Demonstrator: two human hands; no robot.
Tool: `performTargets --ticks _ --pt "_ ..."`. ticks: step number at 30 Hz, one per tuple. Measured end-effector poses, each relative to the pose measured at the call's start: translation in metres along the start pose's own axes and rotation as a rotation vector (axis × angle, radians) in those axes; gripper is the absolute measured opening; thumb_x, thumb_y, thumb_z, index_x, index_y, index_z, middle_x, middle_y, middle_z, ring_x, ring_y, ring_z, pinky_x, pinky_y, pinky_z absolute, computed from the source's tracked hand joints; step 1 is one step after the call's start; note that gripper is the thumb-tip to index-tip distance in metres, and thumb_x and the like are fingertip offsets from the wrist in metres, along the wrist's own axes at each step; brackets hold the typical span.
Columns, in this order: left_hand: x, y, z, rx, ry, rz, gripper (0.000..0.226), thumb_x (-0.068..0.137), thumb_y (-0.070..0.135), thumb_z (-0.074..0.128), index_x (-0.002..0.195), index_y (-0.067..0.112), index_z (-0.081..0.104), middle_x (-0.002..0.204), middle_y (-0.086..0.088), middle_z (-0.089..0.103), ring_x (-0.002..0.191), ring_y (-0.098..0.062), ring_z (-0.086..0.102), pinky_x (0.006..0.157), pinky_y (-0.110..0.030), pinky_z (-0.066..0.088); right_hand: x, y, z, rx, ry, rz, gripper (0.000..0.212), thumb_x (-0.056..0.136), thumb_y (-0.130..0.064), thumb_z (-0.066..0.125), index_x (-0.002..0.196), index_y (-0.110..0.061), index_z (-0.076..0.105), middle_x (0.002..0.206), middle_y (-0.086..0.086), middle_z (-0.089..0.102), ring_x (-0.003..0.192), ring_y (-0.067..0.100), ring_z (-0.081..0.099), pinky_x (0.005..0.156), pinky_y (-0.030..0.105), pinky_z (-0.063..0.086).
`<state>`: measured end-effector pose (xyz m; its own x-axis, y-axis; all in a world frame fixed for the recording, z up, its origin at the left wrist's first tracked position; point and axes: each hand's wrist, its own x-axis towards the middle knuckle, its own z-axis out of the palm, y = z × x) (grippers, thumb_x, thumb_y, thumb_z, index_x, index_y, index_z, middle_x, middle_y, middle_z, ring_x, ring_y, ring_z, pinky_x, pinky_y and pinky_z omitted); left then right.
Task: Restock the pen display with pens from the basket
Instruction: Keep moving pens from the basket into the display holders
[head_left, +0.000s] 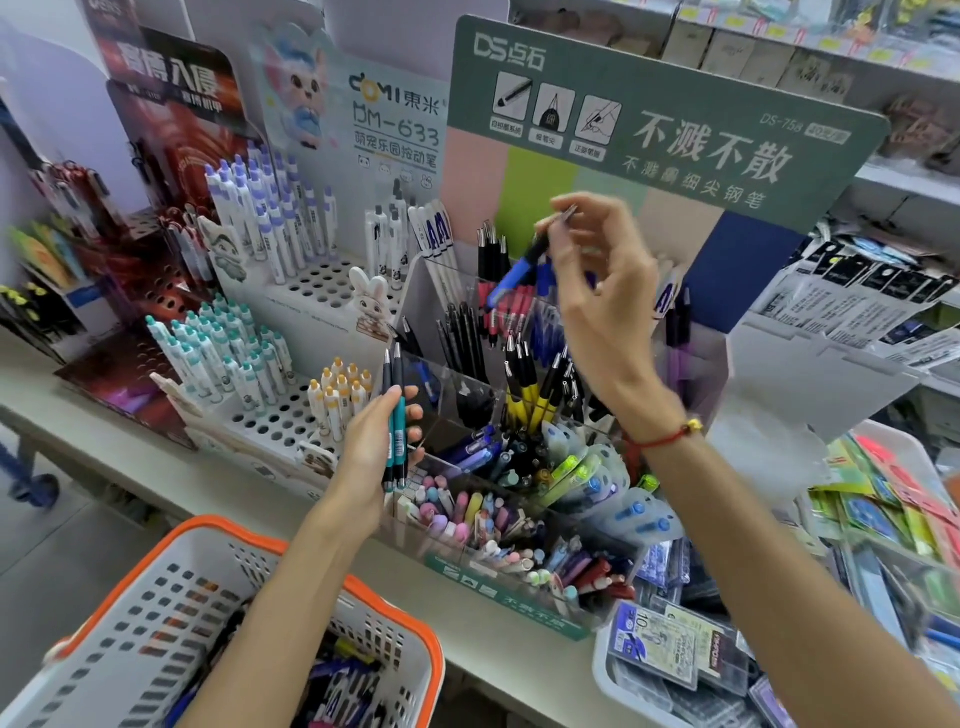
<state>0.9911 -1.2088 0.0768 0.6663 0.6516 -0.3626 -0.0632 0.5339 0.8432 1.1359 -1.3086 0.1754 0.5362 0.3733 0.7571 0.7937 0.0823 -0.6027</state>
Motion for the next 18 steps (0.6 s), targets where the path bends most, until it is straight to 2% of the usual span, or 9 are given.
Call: performTargets --ticks 6,9,11,15,18 --pt "0.001 -0.001 -0.011 -0.051 0.056 -0.020 0.024 0.104 0.025 0.043 0.091 0.017 0.062 0.061 0.008 0.058 0.042 -0.001 0.049 0.042 -0.015 0.044 -0.029 0.006 0.048 -0.008 -0.117 0.051 0.015 0.096 -0.006 0.055 0.110 -0.004 0.060 0.097 0.004 0.070 0.088 0.011 0.067 0.076 0.024 0.055" --pt "0.001 0.000 -0.020 -0.052 0.082 -0.021 0.024 0.104 0.025 0.043 0.091 0.017 0.062 0.065 0.007 0.057 0.043 -0.002 0.049 0.042 -0.015 0.044 -0.030 0.020 0.063 -0.205 -0.211 0.012 0.015 0.096 -0.013 0.056 0.110 -0.009 0.062 0.094 0.001 0.070 0.083 0.014 0.065 0.072 0.036 0.055" --pt "-0.001 0.001 -0.026 -0.055 0.073 -0.016 0.024 0.104 0.024 0.042 0.093 0.016 0.062 0.063 0.007 0.058 0.044 -0.002 0.049 0.041 -0.015 0.044 -0.031 0.030 0.069 -0.324 -0.281 -0.001 0.015 0.095 -0.014 0.058 0.110 -0.011 0.062 0.093 0.001 0.071 0.084 0.018 0.064 0.076 0.040 0.051" --pt "0.000 0.003 -0.039 -0.033 0.040 -0.003 0.027 0.104 0.023 0.038 0.099 0.016 0.063 0.059 0.009 0.059 0.046 -0.003 0.050 0.043 -0.016 0.045 -0.030 0.042 0.073 -0.401 -0.316 0.003 0.017 0.093 -0.017 0.062 0.110 -0.014 0.058 0.092 -0.002 0.074 0.087 0.021 0.065 0.080 0.032 0.039" --pt "0.003 0.002 -0.048 -0.033 -0.003 -0.013 0.028 0.104 0.023 0.037 0.104 0.015 0.063 0.066 0.007 0.059 0.050 -0.005 0.050 0.044 -0.017 0.045 -0.030 0.047 0.074 -0.498 -0.335 -0.048 0.010 0.089 -0.023 0.069 0.096 -0.016 0.069 0.088 -0.003 0.074 0.090 0.022 0.060 0.081 0.033 0.037"
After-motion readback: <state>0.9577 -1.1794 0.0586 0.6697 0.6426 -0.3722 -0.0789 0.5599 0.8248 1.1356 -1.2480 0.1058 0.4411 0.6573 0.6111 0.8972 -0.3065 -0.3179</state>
